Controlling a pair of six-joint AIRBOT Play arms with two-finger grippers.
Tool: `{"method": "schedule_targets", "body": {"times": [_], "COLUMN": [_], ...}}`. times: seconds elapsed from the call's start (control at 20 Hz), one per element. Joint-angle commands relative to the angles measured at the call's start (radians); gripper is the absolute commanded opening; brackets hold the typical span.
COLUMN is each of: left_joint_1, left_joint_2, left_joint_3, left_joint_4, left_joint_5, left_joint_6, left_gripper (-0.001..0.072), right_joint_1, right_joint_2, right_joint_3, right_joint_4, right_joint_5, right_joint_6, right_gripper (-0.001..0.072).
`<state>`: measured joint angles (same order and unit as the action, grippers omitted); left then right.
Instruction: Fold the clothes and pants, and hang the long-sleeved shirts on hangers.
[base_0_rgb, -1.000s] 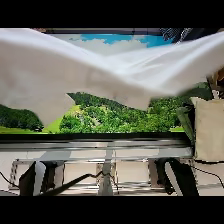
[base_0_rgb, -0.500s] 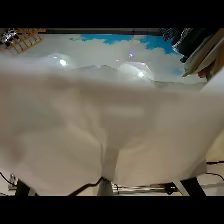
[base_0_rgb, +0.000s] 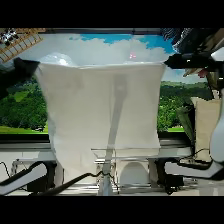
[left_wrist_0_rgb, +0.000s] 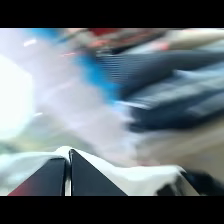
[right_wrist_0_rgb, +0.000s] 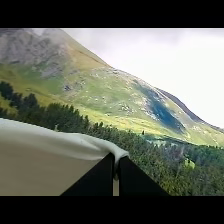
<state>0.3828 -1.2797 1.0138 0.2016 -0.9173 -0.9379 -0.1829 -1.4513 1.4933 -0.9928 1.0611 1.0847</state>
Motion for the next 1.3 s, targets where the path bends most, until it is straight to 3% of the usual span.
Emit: {"method": "schedule_targets", "body": {"times": [0.0, 0.2, 0.4, 0.65, 0.85, 1.15, 1.2, 1.25], "left_joint_1": [-0.043, -0.039, 0.018, 0.107, 0.11, 0.103, 0.103, 0.103], "left_joint_2": [-0.302, -0.478, -0.465, -0.455, -0.455, -0.455, -0.455, -0.454], "left_joint_3": [0.057, 0.212, 0.219, 0.219, 0.219, 0.219, 0.219, 0.219], "left_joint_4": [0.021, 0.007, 0.043, 0.372, 0.525, 0.578, 0.584, 0.584], "left_joint_5": [0.127, -0.036, -0.253, -0.503, -0.568, -0.569, -0.573, -0.589], "left_joint_6": [0.04, 0.009, -0.018, -0.161, -0.217, -0.253, -0.253, -0.254], "left_gripper": [0.0005, 0.0004, 0.0004, 0.0004, 0.0004, 0.0006, 0.0141, 0.0351], "right_joint_1": [0.038, 0.089, 0.074, 0.02, 0.029, 0.031, 0.031, 0.031], "right_joint_2": [-0.22, -0.296, -0.277, -0.265, -0.266, -0.269, -0.269, -0.269], "right_joint_3": [-0.033, -0.034, -0.034, -0.034, -0.034, -0.037, -0.037, -0.037], "right_joint_4": [0.035, 0.04, 0.016, -0.05, -0.115, -0.149, -0.15, -0.152], "right_joint_5": [-0.273, -0.338, -0.158, 0.096, 0.159, 0.285, 0.315, 0.346], "right_joint_6": [0.002, -0.001, 0.006, 0.034, 0.058, 0.11, 0.11, 0.111], "right_gripper": [0.0021, 0.002, 0.002, 0.002, 0.0019, 0.0022, 0.0032, 0.0217]}}
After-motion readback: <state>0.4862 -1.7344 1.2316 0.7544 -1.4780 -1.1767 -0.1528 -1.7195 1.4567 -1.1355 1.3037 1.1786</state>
